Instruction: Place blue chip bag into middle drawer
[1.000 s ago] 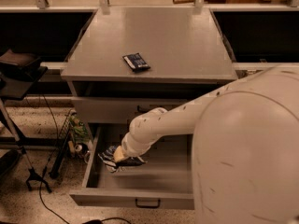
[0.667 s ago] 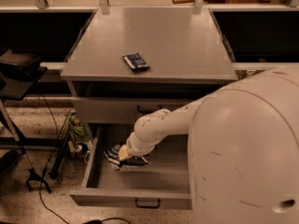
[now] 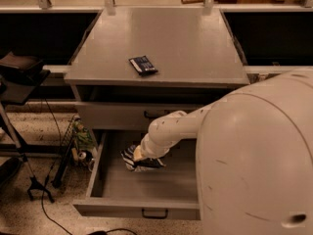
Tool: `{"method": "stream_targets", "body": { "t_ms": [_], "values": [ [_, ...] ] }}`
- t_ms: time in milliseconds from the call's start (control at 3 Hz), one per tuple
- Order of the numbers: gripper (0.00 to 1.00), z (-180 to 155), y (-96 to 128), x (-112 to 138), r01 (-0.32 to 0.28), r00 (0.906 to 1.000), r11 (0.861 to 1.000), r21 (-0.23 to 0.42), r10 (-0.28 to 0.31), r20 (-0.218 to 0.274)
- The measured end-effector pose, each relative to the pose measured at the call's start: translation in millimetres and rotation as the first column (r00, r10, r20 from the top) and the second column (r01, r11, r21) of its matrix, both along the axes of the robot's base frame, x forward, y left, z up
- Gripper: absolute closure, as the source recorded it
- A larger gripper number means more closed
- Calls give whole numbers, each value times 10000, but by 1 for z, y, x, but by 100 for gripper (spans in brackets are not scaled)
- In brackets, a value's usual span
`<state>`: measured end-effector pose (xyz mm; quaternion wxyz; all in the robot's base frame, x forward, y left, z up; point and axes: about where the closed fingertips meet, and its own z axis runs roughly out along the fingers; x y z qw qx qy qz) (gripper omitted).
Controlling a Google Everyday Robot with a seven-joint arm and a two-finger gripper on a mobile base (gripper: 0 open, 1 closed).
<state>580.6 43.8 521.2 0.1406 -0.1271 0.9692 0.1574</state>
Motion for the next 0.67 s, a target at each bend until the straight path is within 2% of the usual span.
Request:
{"method": "stream_targets", "body": {
  "t_ms": [333, 667],
  "values": [
    [14, 16, -11, 12, 125, 9995, 9996, -246, -118, 279],
    [0, 43, -21, 26, 103, 9972, 9987, -496, -66, 744]
  ]
}}
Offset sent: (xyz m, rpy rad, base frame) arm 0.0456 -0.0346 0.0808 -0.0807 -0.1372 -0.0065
